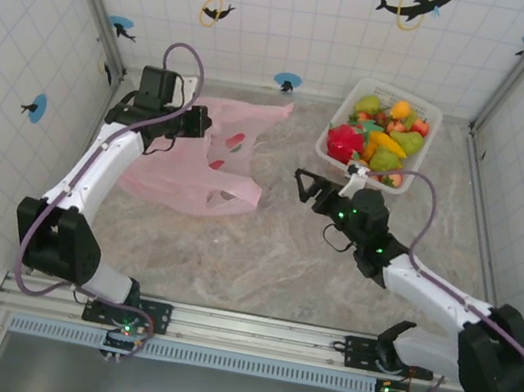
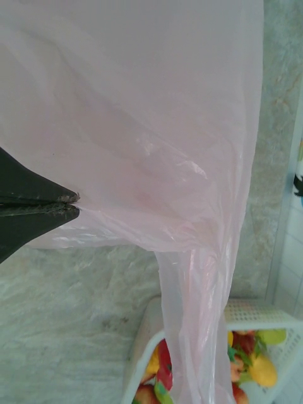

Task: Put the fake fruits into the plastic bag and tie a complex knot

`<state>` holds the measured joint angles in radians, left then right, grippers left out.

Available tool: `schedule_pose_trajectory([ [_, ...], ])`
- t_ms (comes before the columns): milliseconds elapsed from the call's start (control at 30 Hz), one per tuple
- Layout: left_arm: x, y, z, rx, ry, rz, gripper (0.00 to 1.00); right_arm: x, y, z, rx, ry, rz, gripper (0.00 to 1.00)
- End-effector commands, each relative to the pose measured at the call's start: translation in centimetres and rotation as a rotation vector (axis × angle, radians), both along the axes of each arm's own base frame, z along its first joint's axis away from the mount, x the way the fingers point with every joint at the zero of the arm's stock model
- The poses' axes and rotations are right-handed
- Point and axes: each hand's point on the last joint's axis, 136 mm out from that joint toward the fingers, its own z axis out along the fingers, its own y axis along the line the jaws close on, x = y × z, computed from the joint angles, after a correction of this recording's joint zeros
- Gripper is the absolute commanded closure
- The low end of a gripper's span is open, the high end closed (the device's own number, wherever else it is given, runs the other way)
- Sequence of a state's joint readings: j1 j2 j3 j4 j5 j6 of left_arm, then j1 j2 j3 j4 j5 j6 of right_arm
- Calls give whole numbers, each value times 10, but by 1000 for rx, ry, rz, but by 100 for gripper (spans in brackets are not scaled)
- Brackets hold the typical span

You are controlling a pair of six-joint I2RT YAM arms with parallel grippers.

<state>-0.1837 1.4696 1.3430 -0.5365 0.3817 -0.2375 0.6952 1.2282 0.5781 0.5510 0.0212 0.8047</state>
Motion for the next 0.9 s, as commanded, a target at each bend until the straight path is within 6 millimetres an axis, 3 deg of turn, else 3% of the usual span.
schedule_pose_trajectory([
  [0, -14, -12, 23, -84, 10, -35, 100, 16, 22, 36, 118, -85, -44, 0],
  [267, -23, -21, 37, -152, 13, -60, 100, 41, 73, -5, 186, 22, -39, 4],
  [533, -31, -27, 44, -180, 7, -92, 100, 59, 119, -22, 251, 91, 41, 24],
  [600, -32, -26, 45, -175, 6, -88, 100, 63, 122, -34, 235, 123, 28, 33],
  [700, -32, -18, 46, -133, -4, -62, 100, 64, 118, -47, 214, 165, -2, 63],
  [867, -29, 8, 48, 12, -18, 25, 100, 55, 89, -67, 68, 197, -92, 100],
])
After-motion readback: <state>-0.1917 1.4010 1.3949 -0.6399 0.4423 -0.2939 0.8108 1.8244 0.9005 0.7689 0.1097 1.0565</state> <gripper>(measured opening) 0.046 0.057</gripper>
